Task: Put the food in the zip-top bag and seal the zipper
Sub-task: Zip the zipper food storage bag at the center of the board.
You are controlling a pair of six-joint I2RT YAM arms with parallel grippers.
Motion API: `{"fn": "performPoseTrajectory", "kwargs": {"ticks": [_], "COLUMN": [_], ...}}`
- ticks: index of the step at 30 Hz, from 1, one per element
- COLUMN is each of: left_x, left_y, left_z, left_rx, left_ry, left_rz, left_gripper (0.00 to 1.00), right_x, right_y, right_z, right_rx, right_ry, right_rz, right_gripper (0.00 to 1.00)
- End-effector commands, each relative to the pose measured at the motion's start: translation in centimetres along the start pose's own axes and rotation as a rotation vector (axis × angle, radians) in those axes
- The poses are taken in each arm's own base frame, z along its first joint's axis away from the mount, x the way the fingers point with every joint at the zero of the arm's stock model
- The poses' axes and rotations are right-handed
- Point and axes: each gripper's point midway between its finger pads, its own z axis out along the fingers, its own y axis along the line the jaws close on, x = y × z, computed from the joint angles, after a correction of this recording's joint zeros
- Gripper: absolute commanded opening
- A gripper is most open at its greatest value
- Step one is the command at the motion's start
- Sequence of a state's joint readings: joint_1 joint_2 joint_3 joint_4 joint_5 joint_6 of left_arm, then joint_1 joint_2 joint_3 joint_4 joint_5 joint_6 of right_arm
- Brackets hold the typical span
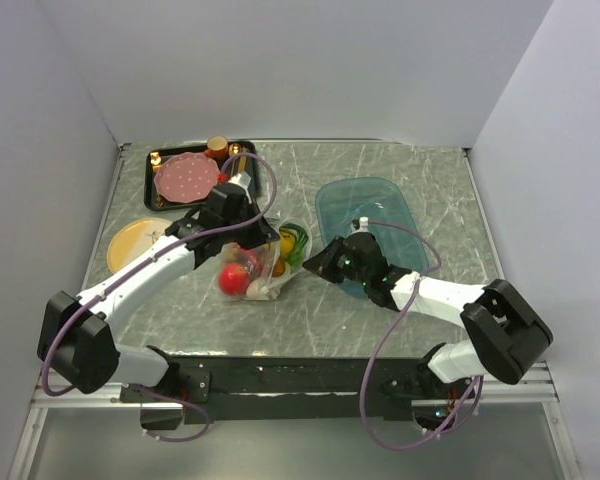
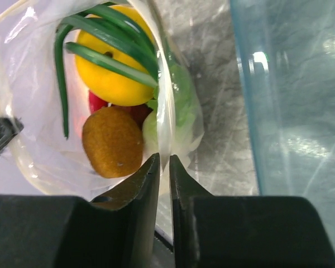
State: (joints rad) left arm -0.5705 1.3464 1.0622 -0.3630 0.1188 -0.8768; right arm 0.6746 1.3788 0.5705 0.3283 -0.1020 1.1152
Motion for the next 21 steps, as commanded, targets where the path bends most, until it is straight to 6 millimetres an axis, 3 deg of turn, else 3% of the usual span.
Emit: {"fn": "performPoseTrajectory", "kwargs": {"ticks": [1,3,4,12,13,14,16,18,21], "left_x": [-0.9,-0.9,-0.8,-0.7,-0.7,-0.8,-0.9,-1.1,-1.0], "left_y": [-1.7,-1.7,-1.6,-1.6,-1.5,-1.6,-1.7,-1.8,-1.7], "left_z": [-0.3,-0.3,-0.3,-0.3,-0.3,-0.3,-0.5,-0.6,-0.5], "left_rx": [0.039,0.041,0.038,0.027,0.023,0.025,0.029,0.031,0.029], "left_ry": [-0.021,-0.021,-0.020,-0.016,-0.015,-0.018,-0.028,-0.034,-0.030], "left_rz": [0.025,0.025,0.023,0.032,0.030,0.027,0.025,0.024,0.028], "left_gripper": [0.01,0.01,0.01,0.01,0.01,0.01,0.01,0.01,0.01], "right_x": [-1.4,-1.4,-1.3,-2.1,-2.2,-2.0,-1.8,-1.4,-1.1], "right_y": [1.7,1.4,1.3,1.8,1.6,1.1,0.9,0.8,0.7], "right_z": [0.3,0.3,0.3,-0.1,-0.1,0.0,0.3,0.5,1.0], "right_rx": [-0.029,-0.014,-0.017,-0.034,-0.027,0.000,0.006,-0.013,-0.026], "right_ry": [-0.028,-0.024,-0.019,-0.049,-0.049,-0.039,-0.021,-0.007,0.008], "right_rz": [-0.041,-0.050,-0.054,-0.086,-0.094,-0.093,-0.088,-0.080,-0.073], "right_gripper": [0.12,0.08,0.00,0.00,0.05,0.16,0.21,0.35,0.40]}}
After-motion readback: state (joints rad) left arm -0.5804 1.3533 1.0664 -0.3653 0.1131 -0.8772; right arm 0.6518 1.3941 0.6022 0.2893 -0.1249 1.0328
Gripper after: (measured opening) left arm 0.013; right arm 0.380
